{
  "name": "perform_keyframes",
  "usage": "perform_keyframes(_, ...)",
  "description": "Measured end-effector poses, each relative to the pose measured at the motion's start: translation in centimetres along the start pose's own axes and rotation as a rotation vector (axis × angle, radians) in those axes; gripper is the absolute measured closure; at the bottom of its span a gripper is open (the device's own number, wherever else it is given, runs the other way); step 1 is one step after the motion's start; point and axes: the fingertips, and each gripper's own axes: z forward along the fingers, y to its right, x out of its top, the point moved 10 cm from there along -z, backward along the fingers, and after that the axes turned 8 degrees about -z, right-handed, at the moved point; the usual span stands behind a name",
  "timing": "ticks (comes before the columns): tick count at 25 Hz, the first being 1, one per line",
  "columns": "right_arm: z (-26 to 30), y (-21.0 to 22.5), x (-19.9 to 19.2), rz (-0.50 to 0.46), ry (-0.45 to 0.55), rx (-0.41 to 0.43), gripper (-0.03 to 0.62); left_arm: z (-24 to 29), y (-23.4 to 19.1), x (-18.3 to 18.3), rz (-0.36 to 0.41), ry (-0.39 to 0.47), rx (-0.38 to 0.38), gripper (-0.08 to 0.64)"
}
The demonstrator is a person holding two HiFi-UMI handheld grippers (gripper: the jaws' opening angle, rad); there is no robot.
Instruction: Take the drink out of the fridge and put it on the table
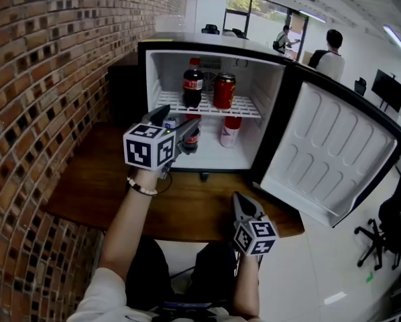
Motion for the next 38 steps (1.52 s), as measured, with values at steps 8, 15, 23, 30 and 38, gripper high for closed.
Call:
perform_keyframes(8,-0.3,1.0,-0.2,0.006,0.004,-0.008,0.572,6.5,-1.2,5.2,-0.004,-0.005,0.053,0.123)
perform_keyframes(15,-0.7,1.9,-0.9,0.018,-0.006,-0.020,0.572,10.3,-2.8,6.6,0.012,-0.060,0.098,0.118)
perform_keyframes(23,-0.7,2.4,-1.3,0.025,-0.005,-0.031,0.572,13.0,-4.0,5.5,-0.005,-0.121,0.092,0.132)
perform_keyframes(30,-0.5,2.3,-1.2,0.022,-0.007,-0.032,0.572,13.3,-4.1,5.9,0.032,-0.120,0.094,0.213)
perform_keyframes(38,-0.6,2.1,-1.1,0.022,-0.001,-0.037,0.572,13.2,-4.2,5.9,0.012,-0.117,0.087,0.256)
